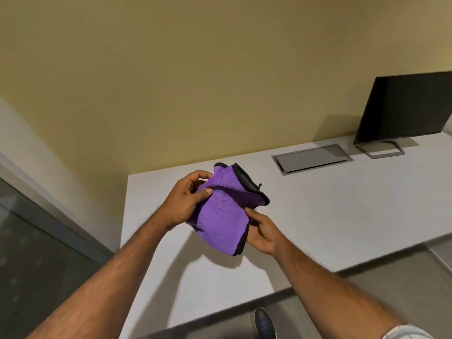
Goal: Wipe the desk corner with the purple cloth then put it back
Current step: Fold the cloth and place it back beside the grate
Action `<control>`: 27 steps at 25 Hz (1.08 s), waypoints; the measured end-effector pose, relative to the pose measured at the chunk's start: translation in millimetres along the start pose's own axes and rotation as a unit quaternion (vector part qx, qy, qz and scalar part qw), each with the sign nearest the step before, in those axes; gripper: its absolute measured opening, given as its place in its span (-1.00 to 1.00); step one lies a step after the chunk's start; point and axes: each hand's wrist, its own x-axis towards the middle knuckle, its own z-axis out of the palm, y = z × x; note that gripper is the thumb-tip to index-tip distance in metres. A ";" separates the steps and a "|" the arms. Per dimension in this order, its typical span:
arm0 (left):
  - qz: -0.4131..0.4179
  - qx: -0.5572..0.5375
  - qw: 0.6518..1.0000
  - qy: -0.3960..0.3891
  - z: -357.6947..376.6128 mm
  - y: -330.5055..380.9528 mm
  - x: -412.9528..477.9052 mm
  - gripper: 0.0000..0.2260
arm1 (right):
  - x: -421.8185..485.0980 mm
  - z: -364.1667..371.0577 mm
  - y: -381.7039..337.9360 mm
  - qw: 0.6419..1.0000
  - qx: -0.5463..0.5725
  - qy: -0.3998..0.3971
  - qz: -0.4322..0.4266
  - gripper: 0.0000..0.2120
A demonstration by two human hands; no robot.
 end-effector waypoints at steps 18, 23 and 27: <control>-0.261 -0.068 0.936 0.226 140.1 -147.6 315.3 -0.82 | 202.9 -160.8 -262.3 0.822 -0.492 0.250 -0.140 -0.83; -0.315 -0.053 0.914 0.250 133.4 -198.3 365.3 -0.79 | 278.3 -180.3 -269.5 0.805 -0.519 0.270 -0.099 -0.76; -0.326 0.021 0.916 0.231 119.7 -219.0 378.0 -0.69 | 303.7 -193.7 -266.1 0.785 -0.549 0.277 -0.077 -0.56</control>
